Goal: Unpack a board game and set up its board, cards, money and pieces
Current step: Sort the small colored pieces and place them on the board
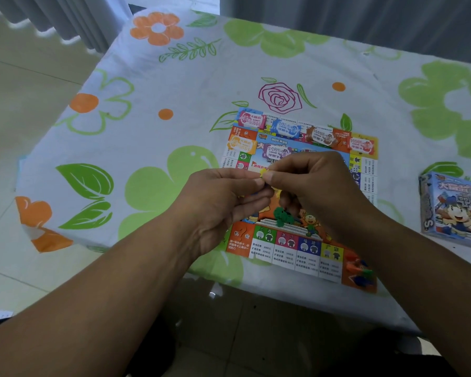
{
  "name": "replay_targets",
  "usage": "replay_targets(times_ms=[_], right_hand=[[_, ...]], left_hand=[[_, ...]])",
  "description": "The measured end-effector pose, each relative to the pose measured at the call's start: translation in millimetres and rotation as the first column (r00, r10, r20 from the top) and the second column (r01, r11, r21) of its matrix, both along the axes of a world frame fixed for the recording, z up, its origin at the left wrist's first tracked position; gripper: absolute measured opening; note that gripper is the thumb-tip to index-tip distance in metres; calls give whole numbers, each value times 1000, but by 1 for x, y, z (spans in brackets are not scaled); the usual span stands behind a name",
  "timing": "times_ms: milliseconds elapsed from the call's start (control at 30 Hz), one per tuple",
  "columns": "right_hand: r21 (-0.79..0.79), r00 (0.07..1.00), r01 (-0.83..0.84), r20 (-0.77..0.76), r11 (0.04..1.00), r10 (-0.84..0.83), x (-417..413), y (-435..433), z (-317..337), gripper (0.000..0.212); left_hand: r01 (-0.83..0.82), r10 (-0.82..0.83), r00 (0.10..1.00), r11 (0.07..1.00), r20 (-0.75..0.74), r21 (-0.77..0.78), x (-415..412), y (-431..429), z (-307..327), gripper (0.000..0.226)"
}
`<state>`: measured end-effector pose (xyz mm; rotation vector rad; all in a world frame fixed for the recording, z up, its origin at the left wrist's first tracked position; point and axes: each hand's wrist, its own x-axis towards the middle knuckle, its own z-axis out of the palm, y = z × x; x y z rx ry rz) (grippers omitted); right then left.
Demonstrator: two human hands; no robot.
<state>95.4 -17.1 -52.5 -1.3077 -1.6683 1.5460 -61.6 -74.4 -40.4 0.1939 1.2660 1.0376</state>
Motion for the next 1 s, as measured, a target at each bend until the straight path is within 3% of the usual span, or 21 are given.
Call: replay_targets(times_ms=[300, 400, 467, 600, 767, 1000], right_hand=[[-340, 975, 123, -134, 932, -178, -1, 8, 6, 4], [-159, 982, 175, 104, 972, -160, 8, 17, 1, 6], [-10, 939, 79, 335, 997, -71, 15, 21, -6, 10], [66, 812, -134, 579, 989, 71, 19, 27, -19, 18], [128, 746, -247, 658, 961, 104, 14, 25, -24, 18], [261, 749, -256, 662, 931, 20, 12, 23, -21, 26]], left_hand=[[-16, 16, 1000, 1000, -4, -15, 3, 2, 2, 7], [-26, 25, 1000, 999, -15, -36, 1, 2, 1, 8], [-28, 27, 999, 999, -29, -41, 0, 2, -1, 9], [-28, 25, 998, 998, -57, -49, -1, 1, -2, 7], [-23, 19, 998, 999, -65, -46, -2, 1, -1, 10], [-6, 3, 997, 999, -71, -42, -4, 1, -3, 10]])
